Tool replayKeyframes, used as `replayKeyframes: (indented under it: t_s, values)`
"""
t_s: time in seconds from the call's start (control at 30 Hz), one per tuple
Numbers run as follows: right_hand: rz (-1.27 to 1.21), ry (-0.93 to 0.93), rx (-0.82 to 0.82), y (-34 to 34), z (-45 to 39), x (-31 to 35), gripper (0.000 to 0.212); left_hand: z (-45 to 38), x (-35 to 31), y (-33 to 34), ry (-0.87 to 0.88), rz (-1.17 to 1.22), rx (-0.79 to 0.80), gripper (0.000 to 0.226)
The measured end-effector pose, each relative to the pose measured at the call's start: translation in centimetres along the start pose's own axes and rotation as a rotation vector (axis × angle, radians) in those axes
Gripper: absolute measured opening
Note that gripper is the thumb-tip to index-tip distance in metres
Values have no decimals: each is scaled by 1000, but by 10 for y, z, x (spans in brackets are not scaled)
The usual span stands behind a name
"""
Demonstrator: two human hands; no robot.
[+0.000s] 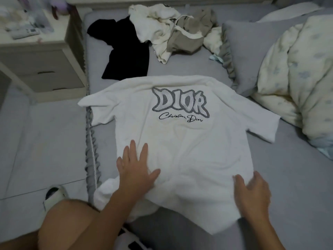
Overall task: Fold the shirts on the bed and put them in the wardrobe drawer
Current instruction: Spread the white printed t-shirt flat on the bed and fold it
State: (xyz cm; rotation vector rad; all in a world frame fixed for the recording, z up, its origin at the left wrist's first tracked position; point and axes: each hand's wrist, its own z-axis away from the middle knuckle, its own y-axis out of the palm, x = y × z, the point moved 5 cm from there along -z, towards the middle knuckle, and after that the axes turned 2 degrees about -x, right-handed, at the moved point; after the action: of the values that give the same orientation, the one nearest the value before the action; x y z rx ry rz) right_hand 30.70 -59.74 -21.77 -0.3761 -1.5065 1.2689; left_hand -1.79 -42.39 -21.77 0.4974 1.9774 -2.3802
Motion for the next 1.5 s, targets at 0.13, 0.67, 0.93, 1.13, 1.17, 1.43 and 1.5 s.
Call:
replayKeyframes:
  t_s: [0.13,0.67,0.93,1.13,1.17,1.43,1.5]
  values:
    - [-265,112,103,1,20,-20,54,50,-26,7,303,78,37,90]
    - [-654,214,317,-35,10,-22,25,130,-73,32,552,106,532,32]
    - [-1236,266,648,8,91,-20,55,111,-71,40,473,-95,418,139]
    - [-1184,166,446,-56,45,-6,27,96,-69,24,458,-30,111,62]
    - [-1212,202,417,-65,38,-18,21,88,-62,14,402,103,131,51]
    - [-854,497,330,-26,39,-48,28,80,-33,8,187,594,628,41]
    - [-971,486,389,-17,32,-28,24,67,-28,-3,201,528,289,22]
